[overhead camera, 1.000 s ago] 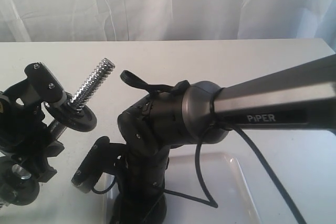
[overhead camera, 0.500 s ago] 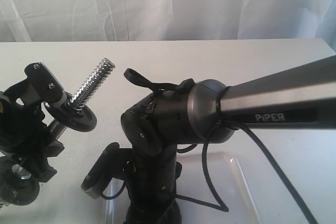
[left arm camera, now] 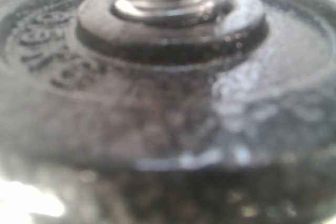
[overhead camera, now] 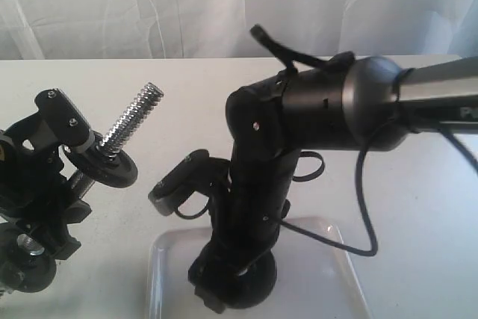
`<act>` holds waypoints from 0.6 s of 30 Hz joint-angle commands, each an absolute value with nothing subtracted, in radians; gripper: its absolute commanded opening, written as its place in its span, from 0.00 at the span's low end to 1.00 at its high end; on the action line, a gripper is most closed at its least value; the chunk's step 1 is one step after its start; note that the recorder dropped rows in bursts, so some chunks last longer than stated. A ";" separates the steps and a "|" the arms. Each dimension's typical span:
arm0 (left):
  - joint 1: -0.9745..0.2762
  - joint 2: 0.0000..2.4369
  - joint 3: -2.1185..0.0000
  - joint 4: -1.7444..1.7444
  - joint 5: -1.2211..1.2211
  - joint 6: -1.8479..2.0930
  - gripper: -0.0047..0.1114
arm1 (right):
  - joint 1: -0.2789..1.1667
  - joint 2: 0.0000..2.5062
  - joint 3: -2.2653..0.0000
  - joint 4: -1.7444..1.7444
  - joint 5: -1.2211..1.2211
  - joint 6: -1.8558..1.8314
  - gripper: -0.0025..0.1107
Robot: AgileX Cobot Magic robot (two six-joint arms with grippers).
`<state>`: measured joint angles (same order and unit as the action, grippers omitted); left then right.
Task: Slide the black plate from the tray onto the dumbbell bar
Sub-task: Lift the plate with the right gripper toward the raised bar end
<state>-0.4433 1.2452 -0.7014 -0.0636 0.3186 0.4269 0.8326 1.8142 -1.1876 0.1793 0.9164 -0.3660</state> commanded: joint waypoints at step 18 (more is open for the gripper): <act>-0.441 1.194 -0.730 -0.093 -0.028 0.423 0.04 | 0.635 1.494 -1.188 0.578 0.970 -0.593 0.02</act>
